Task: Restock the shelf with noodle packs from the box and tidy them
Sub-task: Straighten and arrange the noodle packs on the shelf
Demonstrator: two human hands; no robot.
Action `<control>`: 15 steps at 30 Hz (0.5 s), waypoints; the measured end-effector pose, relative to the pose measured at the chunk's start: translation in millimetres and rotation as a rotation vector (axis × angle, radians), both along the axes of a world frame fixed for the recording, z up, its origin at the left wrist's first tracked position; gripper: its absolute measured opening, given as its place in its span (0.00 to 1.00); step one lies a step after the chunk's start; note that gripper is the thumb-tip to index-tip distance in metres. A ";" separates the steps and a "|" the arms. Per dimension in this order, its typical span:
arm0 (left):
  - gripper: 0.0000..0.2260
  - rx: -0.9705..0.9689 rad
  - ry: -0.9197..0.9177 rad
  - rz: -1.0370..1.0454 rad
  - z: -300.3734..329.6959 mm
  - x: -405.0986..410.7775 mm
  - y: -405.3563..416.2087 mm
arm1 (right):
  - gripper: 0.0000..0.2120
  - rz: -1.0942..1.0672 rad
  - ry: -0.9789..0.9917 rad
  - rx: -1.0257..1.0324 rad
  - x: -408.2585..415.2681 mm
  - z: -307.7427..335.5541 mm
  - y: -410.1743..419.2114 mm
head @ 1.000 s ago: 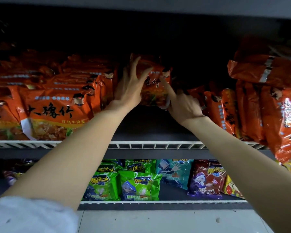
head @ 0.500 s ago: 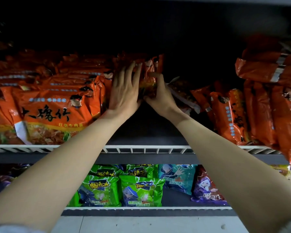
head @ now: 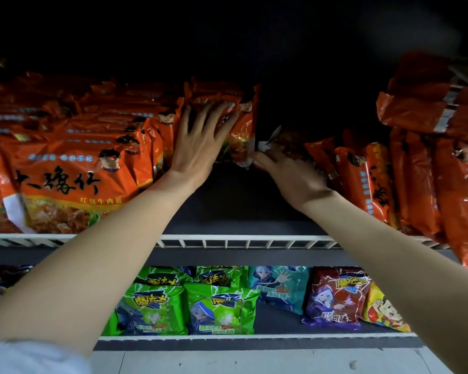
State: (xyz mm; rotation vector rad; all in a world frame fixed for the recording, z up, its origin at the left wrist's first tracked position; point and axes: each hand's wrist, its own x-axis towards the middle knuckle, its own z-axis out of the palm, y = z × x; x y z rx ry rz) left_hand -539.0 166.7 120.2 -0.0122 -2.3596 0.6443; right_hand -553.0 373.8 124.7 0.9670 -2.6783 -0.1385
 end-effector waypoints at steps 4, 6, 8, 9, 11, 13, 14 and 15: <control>0.52 0.025 0.012 0.016 0.0 -3.8 2.0 | 0.29 -0.028 -0.022 0.012 10.1 12.9 -2.0; 0.52 0.027 0.006 0.028 1.2 -7.2 -1.1 | 0.29 -0.033 -0.060 0.034 12.5 18.5 -0.4; 0.50 0.042 -0.005 0.041 1.3 -9.2 -3.5 | 0.28 -0.016 -0.031 0.037 16.0 19.7 2.5; 0.50 0.050 -0.010 0.052 0.9 -9.2 -2.5 | 0.26 0.031 0.058 0.006 18.0 19.1 3.2; 0.48 0.057 -0.026 0.067 -0.7 -7.9 2.8 | 0.18 0.141 0.273 -0.062 16.3 14.3 2.1; 0.47 0.062 -0.043 0.040 -1.7 -5.0 4.7 | 0.12 0.172 0.453 -0.057 7.1 9.0 -6.0; 0.47 0.067 -0.039 0.013 -0.9 -2.9 3.5 | 0.13 0.149 0.482 -0.019 0.7 6.9 -12.4; 0.47 0.078 -0.028 -0.012 -0.3 -1.0 1.8 | 0.16 0.117 0.475 0.023 -5.3 4.7 -19.2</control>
